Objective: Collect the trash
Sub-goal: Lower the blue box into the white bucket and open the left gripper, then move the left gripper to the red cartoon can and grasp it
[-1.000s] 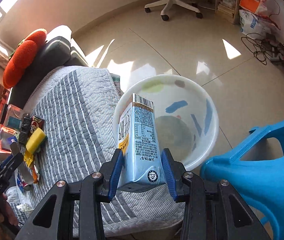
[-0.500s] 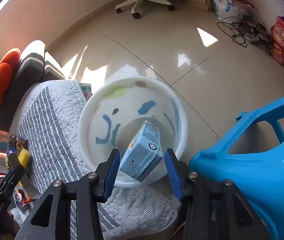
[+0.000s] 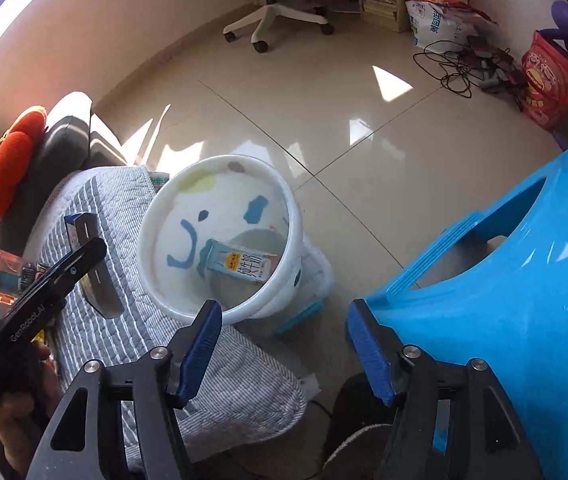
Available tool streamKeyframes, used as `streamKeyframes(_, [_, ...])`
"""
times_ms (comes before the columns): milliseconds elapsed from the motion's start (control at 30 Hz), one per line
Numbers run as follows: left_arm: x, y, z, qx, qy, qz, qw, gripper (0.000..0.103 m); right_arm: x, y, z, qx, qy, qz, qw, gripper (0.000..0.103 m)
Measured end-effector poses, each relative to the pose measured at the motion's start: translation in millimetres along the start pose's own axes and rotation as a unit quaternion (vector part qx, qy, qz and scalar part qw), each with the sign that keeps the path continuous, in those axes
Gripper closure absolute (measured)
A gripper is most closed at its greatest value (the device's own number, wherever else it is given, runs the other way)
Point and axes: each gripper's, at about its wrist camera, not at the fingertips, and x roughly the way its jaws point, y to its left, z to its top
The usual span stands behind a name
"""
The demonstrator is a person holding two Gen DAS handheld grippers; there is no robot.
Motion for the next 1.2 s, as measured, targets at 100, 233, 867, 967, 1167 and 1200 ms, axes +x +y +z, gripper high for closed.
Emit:
streamKeyframes(100, [10,-9,1,0.016,-0.01,-0.013,0.9997,0.037,-4,-8,-4,0.001,-0.003,-0.007,1.0,0.036])
streamKeyframes(233, [17,-8,2,0.021,-0.021,-0.019,0.9994,0.033,-7,-16,-4,0.007,-0.005,-0.008,1.0,0.036])
streamKeyframes(867, [-55,63,-37,-0.022,0.007,0.13,0.9912,0.001,-8,37,-4,-0.053,-0.014,-0.031,0.998,0.029])
streamKeyframes(967, [-73,81,-49,-0.037,0.023,0.15,0.9878,0.001,-8,57,-6,-0.073,-0.015,-0.032,0.997,0.025])
streamKeyframes(1167, [-113,119,-73,-0.06,0.03,0.178,0.9817,0.001,-3,107,-15,-0.114,-0.013,-0.015,0.993,0.024])
streamKeyframes(1200, [-120,126,-78,-0.062,0.029,0.182,0.9808,0.001,-2,117,-18,-0.123,-0.013,-0.012,0.992,0.024])
